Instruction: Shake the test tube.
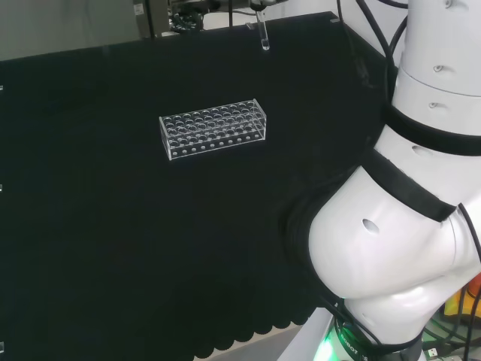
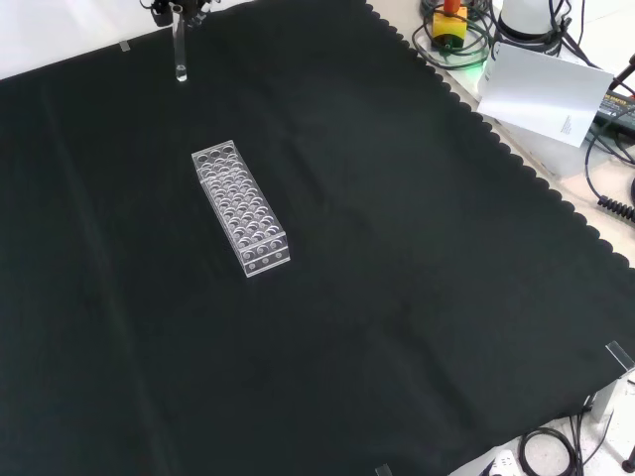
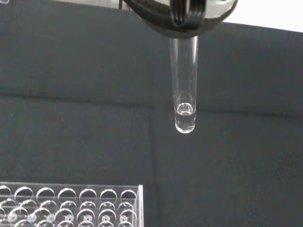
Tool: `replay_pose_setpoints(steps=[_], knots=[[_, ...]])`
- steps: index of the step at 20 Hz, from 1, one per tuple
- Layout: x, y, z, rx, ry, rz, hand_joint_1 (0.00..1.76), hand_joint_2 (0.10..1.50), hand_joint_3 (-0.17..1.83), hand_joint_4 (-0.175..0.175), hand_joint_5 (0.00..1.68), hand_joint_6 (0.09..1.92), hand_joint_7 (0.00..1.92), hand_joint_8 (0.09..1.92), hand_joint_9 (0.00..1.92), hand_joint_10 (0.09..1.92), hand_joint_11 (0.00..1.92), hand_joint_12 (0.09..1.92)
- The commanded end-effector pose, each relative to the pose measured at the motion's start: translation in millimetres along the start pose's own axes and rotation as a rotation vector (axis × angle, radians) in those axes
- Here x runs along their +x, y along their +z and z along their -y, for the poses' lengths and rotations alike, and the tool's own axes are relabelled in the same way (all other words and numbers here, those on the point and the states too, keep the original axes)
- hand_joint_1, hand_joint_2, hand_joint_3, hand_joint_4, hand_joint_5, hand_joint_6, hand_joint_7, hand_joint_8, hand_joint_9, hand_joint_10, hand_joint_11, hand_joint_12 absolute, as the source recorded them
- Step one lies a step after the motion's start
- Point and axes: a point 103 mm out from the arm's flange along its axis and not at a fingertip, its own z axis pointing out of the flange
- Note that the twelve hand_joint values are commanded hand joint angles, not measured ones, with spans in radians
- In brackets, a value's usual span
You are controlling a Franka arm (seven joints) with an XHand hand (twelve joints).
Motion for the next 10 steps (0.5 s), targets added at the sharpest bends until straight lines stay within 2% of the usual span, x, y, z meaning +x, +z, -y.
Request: replay_pose_setpoints(steps=[1,10], knots=[[39.6,7.5,-4.3,0.005,-0.043,-0.089,1.41,1.0,0.0,-0.175,1.23,0.25,1.25,0.94,1.18,0.64,1.06,1.05],[138.0,-0.5,-8.3,-0.011,-0.22,-0.206,1.41,1.0,0.0,-0.175,1.24,0.24,1.25,0.94,1.18,0.64,1.06,1.05]])
